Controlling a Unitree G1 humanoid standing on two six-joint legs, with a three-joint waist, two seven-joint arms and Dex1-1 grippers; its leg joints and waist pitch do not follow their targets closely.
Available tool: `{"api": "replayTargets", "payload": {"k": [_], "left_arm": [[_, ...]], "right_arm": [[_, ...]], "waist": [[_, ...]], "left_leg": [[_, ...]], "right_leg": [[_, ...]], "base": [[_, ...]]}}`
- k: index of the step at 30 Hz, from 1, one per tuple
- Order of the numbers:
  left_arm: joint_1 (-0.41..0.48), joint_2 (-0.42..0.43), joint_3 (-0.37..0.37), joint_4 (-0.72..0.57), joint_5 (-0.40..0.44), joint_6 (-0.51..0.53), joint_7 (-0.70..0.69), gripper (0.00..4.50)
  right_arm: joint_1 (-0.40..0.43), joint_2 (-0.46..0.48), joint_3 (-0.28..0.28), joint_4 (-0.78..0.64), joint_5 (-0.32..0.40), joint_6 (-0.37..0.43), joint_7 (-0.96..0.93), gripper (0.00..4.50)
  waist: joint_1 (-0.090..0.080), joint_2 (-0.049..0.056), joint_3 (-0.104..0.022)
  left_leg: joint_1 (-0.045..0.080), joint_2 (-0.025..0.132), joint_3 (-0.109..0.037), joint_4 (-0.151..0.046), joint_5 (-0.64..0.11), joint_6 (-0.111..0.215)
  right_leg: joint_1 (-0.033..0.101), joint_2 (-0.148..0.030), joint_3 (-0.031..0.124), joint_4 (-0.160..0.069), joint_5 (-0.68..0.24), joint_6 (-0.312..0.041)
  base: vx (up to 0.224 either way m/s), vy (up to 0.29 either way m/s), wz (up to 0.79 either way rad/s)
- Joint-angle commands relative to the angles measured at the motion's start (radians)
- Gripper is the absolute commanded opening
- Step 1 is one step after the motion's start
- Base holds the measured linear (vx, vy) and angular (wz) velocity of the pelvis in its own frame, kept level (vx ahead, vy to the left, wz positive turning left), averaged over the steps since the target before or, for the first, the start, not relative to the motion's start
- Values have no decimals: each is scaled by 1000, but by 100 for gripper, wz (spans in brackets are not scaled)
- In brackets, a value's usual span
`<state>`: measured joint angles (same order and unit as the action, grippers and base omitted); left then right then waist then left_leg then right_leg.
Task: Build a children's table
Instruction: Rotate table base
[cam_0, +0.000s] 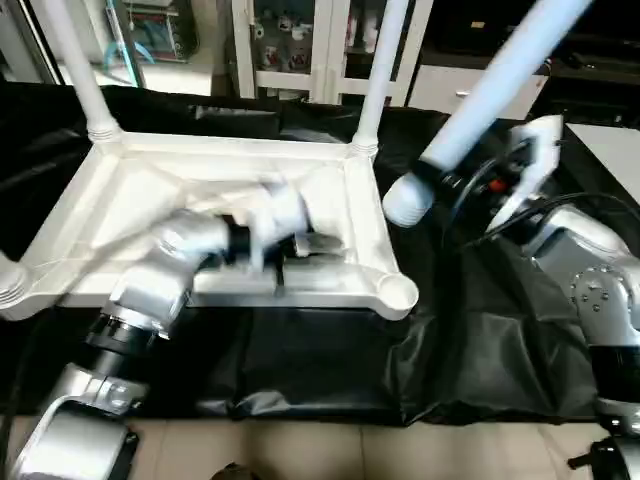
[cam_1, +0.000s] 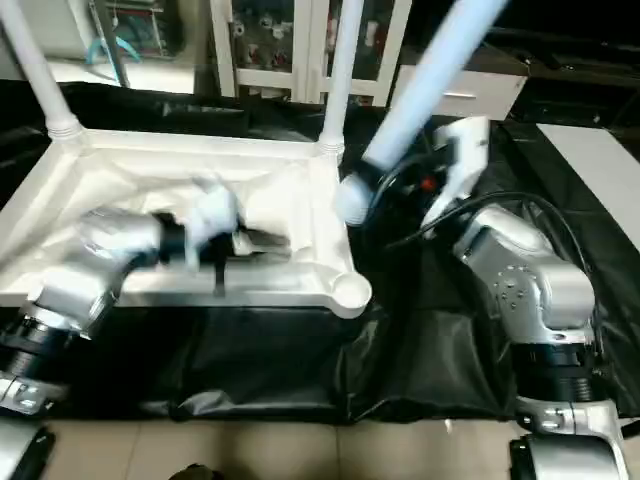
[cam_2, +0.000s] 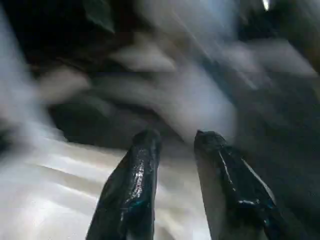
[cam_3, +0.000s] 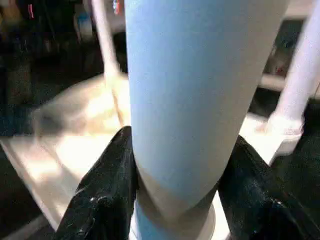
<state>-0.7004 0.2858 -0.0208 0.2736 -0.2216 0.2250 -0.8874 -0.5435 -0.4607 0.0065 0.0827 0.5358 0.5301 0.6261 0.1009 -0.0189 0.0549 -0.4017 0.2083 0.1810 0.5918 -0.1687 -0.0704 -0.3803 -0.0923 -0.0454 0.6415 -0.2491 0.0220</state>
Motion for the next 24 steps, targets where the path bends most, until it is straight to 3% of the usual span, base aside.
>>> {"api": "replayTargets", "payload": {"k": [1,2,3,5,6,7,8,9,10,12,13,14,16,17,18,19,20,21,22,24], "left_arm": [[-6,-53,43,18,-14,14,144,165],[28,-130,61,-5,-18,16,252,175],[30,-132,61,-6,-18,16,255,175],[72,-198,78,-50,-32,34,336,193],[72,-198,78,-50,-32,34,336,206],[125,-238,69,-81,11,37,417,213],[130,-239,68,-84,15,38,421,213],[163,-240,61,-105,53,39,458,215],[170,-245,70,-115,60,53,486,215],[179,-245,86,-131,61,71,517,215],[197,-228,104,-164,66,86,539,215],[206,-222,111,-197,54,107,542,215],[211,-219,115,-215,44,120,540,215],[214,-214,111,-262,51,167,564,215],[209,-209,115,-296,37,201,568,215],[201,-207,119,-326,16,230,566,215],[196,-205,115,-354,-16,242,538,215],[192,-201,111,-373,-51,249,503,215],[193,-194,104,-387,-81,259,468,232],[191,-169,81,-422,-185,303,351,249]], "right_arm": [[-12,25,0,19,-32,-37,-37,184],[-6,60,-8,10,-36,-57,-89,184],[-6,60,-8,9,-36,-57,-90,184],[7,78,-11,-21,-40,-68,-120,184],[7,78,-11,-21,-40,-68,-120,184],[31,103,-23,-68,-30,-62,-150,184],[34,106,-23,-72,-29,-61,-153,184],[53,128,-21,-99,-27,-56,-164,184],[59,135,-16,-104,-34,-62,-160,184],[65,151,-4,-107,-51,-71,-163,184],[68,167,17,-97,-67,-77,-156,184],[59,167,24,-69,-69,-81,-142,184],[51,167,29,-49,-70,-85,-134,184],[34,150,41,-31,-73,-77,-107,184],[15,140,51,-21,-70,-63,-86,184],[-4,126,60,-12,-56,-36,-50,184],[-19,102,73,3,-43,-7,1,184],[-29,87,85,16,-38,17,40,184],[-33,73,99,26,-44,24,69,184],[-48,62,118,34,-57,40,108,184]], "waist": [[-6,22,-70],[-5,17,-72],[-5,30,-72],[-4,16,-74],[-1,24,-76],[-1,3,-77],[-1,16,-77],[-5,-1,-75],[-8,6,-76],[-11,5,-76],[-12,-34,-72],[-3,-16,-70],[-4,1,-69],[-1,-2,-68],[0,-13,-71],[7,-6,-71],[13,-11,-71],[15,-24,-70],[28,-21,-71],[33,-21,-70]], "left_leg": [[34,17,-3,-63,-145,-45],[34,16,-4,-62,-154,-42],[31,17,-5,-61,-146,-40],[28,15,2,-58,-114,0],[27,17,-1,-57,-102,5],[24,17,2,-56,-80,20],[25,19,0,-54,-57,33],[25,18,2,-55,-52,40],[24,17,-1,-56,-50,45],[29,18,0,-56,-64,43],[24,19,3,-58,-71,50],[25,20,0,-61,-80,48],[32,24,-2,-63,-92,23],[33,21,-3,-64,-100,7],[33,23,-2,-64,-105,2],[34,21,-4,-63,-91,3],[35,19,-2,-60,-84,3],[33,20,1,-61,-78,9],[37,20,2,-59,-61,15],[37,18,5,-57,-48,8]], "right_leg": [[49,-37,28,-64,186,-254],[51,-38,28,-66,163,-249],[53,-40,29,-61,170,-253],[51,-35,34,-68,154,-239],[51,-39,33,-65,154,-240],[53,-37,34,-66,149,-230],[47,-36,35,-64,178,-220],[46,-33,34,-68,181,-212],[46,-33,33,-66,181,-205],[41,-32,33,-69,159,-204],[44,-33,32,-69,128,-205],[39,-40,31,-70,78,-204],[30,-35,31,-71,66,-201],[31,-32,30,-70,85,-196],[34,-32,29,-67,101,-197],[34,-33,28,-64,125,-202],[34,-32,28,-64,141,-209],[36,-32,29,-65,144,-209],[33,-35,29,-61,144,-213],[30,-33,31,-60,149,-208]], "base": [[-51,14,-2],[-51,14,-2],[0,0,0],[0,0,0],[0,0,0],[0,0,0],[0,0,0],[0,0,0],[0,0,0],[0,0,0],[0,0,0],[0,0,0],[0,0,0],[0,0,0],[0,0,0],[0,0,0],[0,0,0],[0,0,0],[0,0,0],[0,0,0]]}}
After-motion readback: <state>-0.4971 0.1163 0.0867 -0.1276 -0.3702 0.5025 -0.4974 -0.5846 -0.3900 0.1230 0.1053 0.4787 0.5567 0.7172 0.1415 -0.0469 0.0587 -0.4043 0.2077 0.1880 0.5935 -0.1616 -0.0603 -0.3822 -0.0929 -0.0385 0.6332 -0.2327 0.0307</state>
